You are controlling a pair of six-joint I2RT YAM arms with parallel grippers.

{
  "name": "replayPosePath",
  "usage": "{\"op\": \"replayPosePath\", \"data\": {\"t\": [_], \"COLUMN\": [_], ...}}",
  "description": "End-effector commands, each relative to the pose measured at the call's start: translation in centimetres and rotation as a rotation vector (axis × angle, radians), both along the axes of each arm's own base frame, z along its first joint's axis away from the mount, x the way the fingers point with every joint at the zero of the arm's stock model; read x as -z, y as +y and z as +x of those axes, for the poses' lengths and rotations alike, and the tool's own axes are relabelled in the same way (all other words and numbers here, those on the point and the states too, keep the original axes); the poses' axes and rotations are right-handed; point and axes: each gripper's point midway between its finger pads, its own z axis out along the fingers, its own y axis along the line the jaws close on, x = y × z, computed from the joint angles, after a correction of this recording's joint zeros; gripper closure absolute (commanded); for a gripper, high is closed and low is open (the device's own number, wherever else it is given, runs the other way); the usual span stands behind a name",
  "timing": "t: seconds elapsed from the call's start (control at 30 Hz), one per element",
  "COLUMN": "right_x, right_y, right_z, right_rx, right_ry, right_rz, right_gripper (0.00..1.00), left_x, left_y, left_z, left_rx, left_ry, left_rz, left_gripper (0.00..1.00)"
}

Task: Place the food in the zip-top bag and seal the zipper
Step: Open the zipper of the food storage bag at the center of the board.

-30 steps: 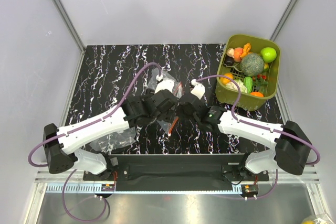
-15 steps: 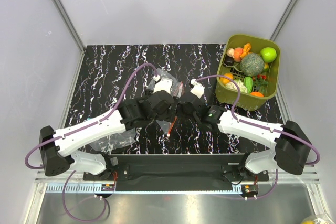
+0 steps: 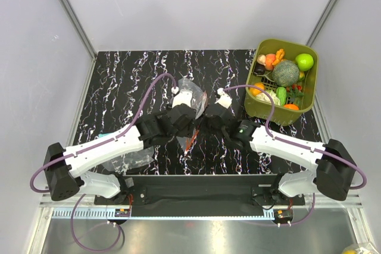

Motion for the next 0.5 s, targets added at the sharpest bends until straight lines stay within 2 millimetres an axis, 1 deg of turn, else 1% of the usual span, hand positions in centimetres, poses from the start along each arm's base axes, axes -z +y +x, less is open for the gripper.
{"op": "replayPosePath", "data": {"t": [0.0, 0.03, 0.07, 0.1, 0.17, 0.2, 0.23, 0.27, 0.3, 0.33, 0.37, 0.4, 0.43, 0.47], "right_x": [-2.2, -2.2, -2.0, -1.8, -1.4, -0.6, -0.6, 0.2, 1.5, 1.6, 2.3, 2.8, 4.1, 4.7], "right_y": [0.5, 0.5, 0.6, 0.6, 0.3, -0.3, -1.1, -1.7, -3.2, -4.4, -5.3, -6.1, -7.6, -7.9], "right_z": [0.2, 0.2, 0.2, 0.2, 0.3, 0.2, 0.7, 0.8, 0.6, 1.1, 1.2, 1.2, 1.2, 0.8], "right_rx": [0.003, 0.000, -0.001, 0.001, 0.014, 0.022, 0.061, 0.080, 0.099, 0.151, 0.178, 0.201, 0.226, 0.225], "right_ry": [-0.030, -0.028, -0.026, -0.022, -0.019, -0.002, -0.010, -0.002, 0.023, 0.010, 0.017, 0.024, 0.044, 0.053], "right_rz": [0.079, 0.079, 0.077, 0.072, 0.052, 0.009, -0.026, -0.073, -0.165, -0.216, -0.256, -0.283, -0.312, -0.312], "right_gripper": [1.00, 1.00, 1.00, 1.00, 1.00, 1.00, 1.00, 1.00, 1.00, 1.00, 1.00, 1.00, 1.00, 1.00], "left_x": [-1.7, -1.9, -2.0, -2.7, -2.8, -3.4, -3.7, -3.9, -4.7, -5.2, -5.7, -6.7, -7.4, -8.0], "left_y": [-0.7, -0.7, -0.8, -0.8, -0.4, 0.4, 1.0, 1.6, 3.4, 4.6, 5.9, 7.7, 9.2, 10.2], "left_z": [2.2, 2.6, 2.8, 3.1, 3.8, 4.1, 4.3, 4.4, 4.7, 4.8, 4.9, 4.5, 4.9, 4.9], "left_rx": [-0.060, -0.067, -0.071, -0.072, -0.095, -0.116, -0.127, -0.141, -0.188, -0.229, -0.276, -0.328, -0.386, -0.422], "left_ry": [-0.081, -0.094, -0.103, -0.114, -0.126, -0.140, -0.148, -0.152, -0.173, -0.185, -0.200, -0.203, -0.242, -0.253], "left_rz": [-0.068, -0.067, -0.065, -0.057, 0.004, 0.067, 0.103, 0.144, 0.234, 0.287, 0.339, 0.397, 0.463, 0.491], "left_gripper": [0.45, 0.48, 0.55, 0.58, 0.67, 0.74, 0.75, 0.77, 0.79, 0.82, 0.85, 0.85, 0.85, 0.85]}}
